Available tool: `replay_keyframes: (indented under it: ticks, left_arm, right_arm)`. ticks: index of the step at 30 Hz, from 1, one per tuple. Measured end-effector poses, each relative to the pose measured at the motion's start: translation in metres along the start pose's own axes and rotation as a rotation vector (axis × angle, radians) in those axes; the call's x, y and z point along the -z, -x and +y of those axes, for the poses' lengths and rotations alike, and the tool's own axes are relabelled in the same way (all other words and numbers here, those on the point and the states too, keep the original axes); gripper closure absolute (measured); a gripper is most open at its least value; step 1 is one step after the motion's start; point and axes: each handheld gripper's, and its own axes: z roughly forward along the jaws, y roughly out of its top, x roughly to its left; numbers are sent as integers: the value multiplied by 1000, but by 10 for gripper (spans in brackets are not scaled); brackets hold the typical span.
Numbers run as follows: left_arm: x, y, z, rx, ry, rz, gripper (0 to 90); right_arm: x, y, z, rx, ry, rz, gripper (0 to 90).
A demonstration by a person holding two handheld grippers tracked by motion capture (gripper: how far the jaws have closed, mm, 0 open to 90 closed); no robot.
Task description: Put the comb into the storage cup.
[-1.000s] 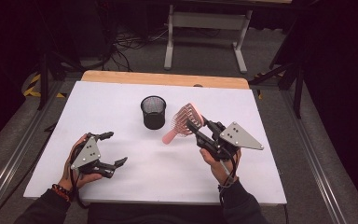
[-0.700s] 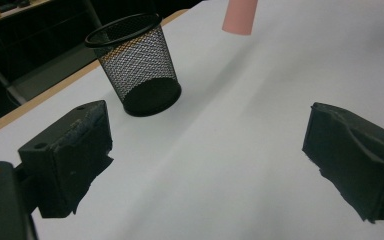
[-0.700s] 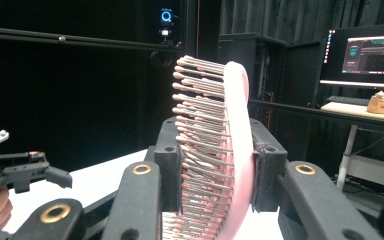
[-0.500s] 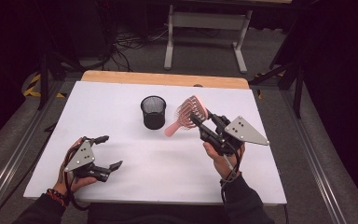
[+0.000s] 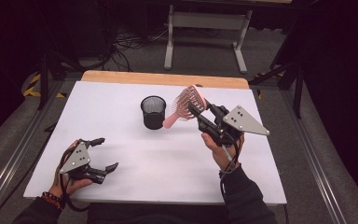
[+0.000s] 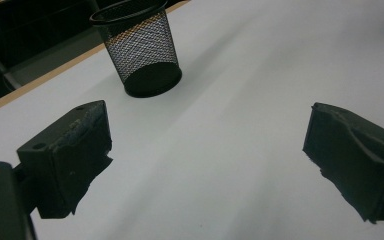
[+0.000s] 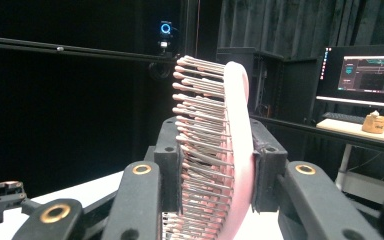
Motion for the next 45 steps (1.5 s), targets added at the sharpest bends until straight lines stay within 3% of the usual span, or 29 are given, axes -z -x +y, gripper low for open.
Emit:
replay_keyframes:
  ticks: [21,45]
  left_arm:
    - [2,1,-1,11,18,-6,54]
    - [4,0,0,11,32,-17,53]
  right_arm:
    - [-41,9,17,13,13,-24,646]
    - [-86,12,3,-18,-33,-45,645]
